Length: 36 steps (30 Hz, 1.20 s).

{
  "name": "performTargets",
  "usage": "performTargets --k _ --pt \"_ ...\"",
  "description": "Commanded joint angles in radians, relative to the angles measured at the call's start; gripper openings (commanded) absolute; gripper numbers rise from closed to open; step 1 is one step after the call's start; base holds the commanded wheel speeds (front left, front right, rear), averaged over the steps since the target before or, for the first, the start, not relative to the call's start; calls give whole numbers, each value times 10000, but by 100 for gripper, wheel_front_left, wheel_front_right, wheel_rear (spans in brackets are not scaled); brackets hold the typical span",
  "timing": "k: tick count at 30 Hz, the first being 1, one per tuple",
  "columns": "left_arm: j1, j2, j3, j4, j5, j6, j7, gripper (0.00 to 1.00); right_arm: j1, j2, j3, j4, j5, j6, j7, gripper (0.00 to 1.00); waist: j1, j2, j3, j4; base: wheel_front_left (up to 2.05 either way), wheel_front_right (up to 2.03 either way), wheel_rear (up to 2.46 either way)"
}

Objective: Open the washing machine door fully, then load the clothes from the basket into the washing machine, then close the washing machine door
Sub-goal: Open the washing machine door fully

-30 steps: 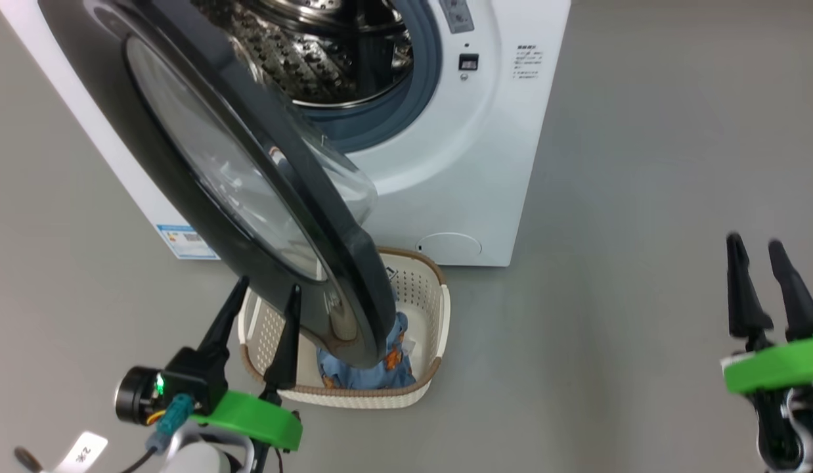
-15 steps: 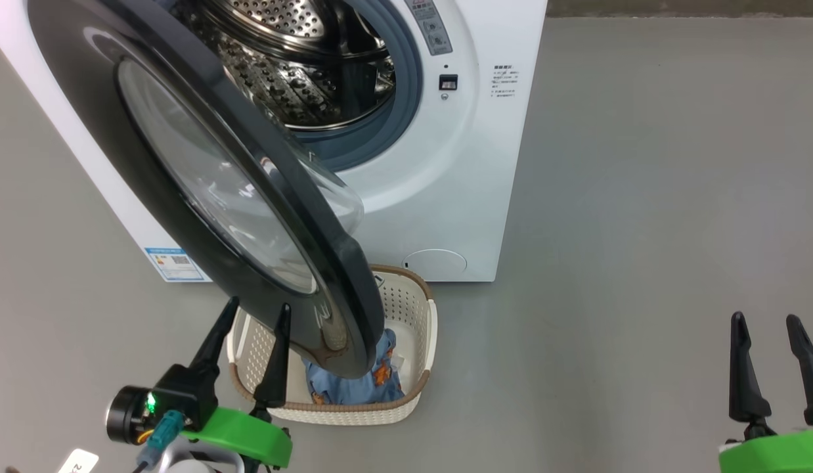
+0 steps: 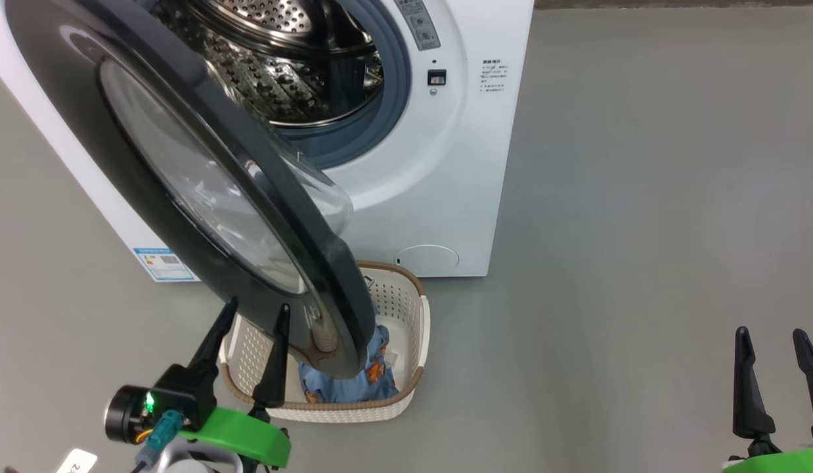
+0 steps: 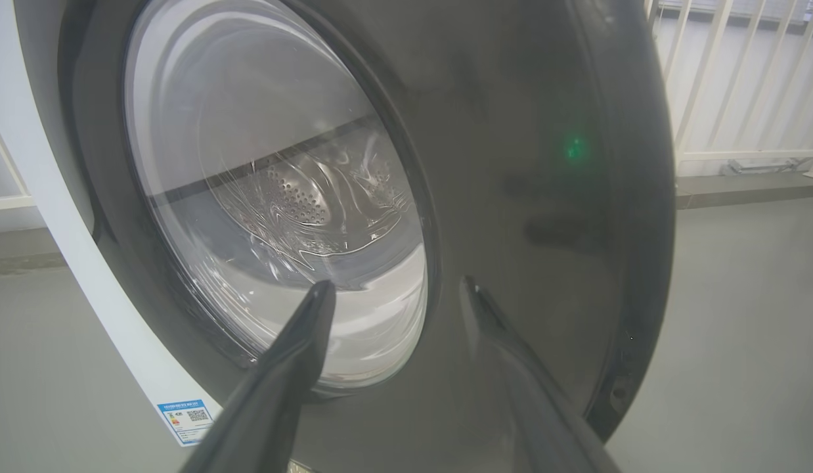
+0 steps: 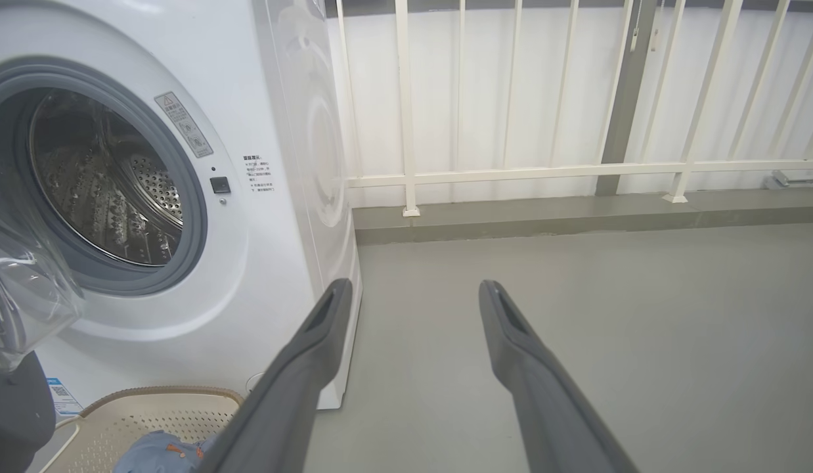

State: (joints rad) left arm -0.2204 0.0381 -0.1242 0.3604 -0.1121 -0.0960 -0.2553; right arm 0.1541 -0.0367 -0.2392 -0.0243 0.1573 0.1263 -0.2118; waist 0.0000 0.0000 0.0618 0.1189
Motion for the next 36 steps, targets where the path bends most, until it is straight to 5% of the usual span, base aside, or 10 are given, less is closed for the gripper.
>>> performTargets --k 1,21,22,23,30,36 --pt "-151 146 312 -172 102 -31 -65 100 -112 -143 169 -322 -96 44 -11 100 0 0 32 -5 0 0 0" --pt "-240 126 251 -86 55 126 -65 100 -187 -136 290 -170 -150 44 114 100 0 0 40 50 0 0 0" --pt "-238 126 252 -78 53 146 -65 75 -193 -136 290 -157 -172 44 113 100 0 0 28 48 0 0 0" --pt "-237 125 258 -56 52 175 -65 0 -198 -136 288 -147 -187 44 111 100 0 0 20 46 0 0 0" --pt "-598 124 462 -375 -74 605 -65 0 -215 -136 250 -168 -204 44 112 100 0 0 9 84 0 0 0" --pt "-1329 123 454 -2128 -466 1201 -65 0 -168 -136 239 -204 -197 44 148 100 0 0 -11 150 0 0 0"
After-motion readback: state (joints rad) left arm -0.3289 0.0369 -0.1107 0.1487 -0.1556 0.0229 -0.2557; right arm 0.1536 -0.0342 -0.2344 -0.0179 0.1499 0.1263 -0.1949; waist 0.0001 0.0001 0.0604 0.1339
